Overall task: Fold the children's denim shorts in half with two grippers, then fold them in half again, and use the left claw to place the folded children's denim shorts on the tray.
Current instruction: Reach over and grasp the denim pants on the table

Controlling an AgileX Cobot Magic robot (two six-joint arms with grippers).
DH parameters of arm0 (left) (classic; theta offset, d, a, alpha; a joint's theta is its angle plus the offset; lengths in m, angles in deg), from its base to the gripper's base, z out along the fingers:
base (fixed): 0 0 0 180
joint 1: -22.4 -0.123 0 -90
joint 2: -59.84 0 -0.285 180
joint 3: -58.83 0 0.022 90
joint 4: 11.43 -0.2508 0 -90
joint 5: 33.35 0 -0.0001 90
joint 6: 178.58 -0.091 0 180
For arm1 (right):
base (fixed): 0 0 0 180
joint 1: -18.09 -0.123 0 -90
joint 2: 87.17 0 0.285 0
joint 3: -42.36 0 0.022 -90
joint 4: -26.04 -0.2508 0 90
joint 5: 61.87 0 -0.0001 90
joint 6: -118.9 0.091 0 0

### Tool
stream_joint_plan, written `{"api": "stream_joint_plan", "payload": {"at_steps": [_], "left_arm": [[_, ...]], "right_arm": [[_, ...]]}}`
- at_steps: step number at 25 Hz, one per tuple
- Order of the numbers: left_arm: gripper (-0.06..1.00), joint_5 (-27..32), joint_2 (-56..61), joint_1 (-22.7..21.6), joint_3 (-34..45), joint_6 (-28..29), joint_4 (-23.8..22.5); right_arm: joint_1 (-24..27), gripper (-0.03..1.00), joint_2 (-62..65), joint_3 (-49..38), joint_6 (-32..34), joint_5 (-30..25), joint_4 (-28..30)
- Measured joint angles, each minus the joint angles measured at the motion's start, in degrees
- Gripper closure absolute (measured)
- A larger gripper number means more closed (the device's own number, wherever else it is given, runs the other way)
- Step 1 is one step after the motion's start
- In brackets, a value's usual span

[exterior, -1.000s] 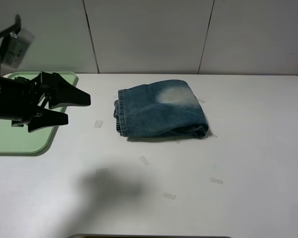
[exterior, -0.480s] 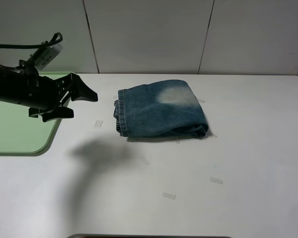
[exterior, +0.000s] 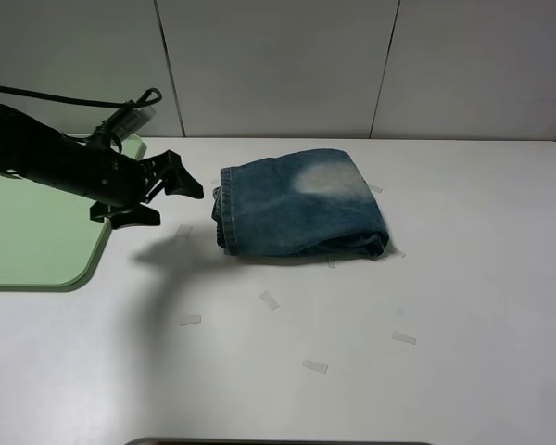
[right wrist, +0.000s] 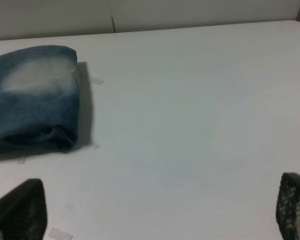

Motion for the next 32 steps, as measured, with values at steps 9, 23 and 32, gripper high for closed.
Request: {"api": "stream_joint_plan", "payload": {"at_steps": [9, 23, 32], "left_arm": [[0.11, -0.5, -8.8, 4.1, -7.9, 1.0, 1.7], [0.18, -1.2, -17.5, 11.4, -19.2, 2.7, 4.7], [0.80, -2.6, -19.1, 13.2, -19.2, 5.4, 5.2]], "right_arm": [[0.0, 0.27, 0.0, 0.0, 0.0, 0.0, 0.0], [0.0, 0.27, 0.0, 0.0, 0.0, 0.0, 0.0], [0.0, 0.27, 0.0, 0.0, 0.0, 0.0, 0.0]]}}
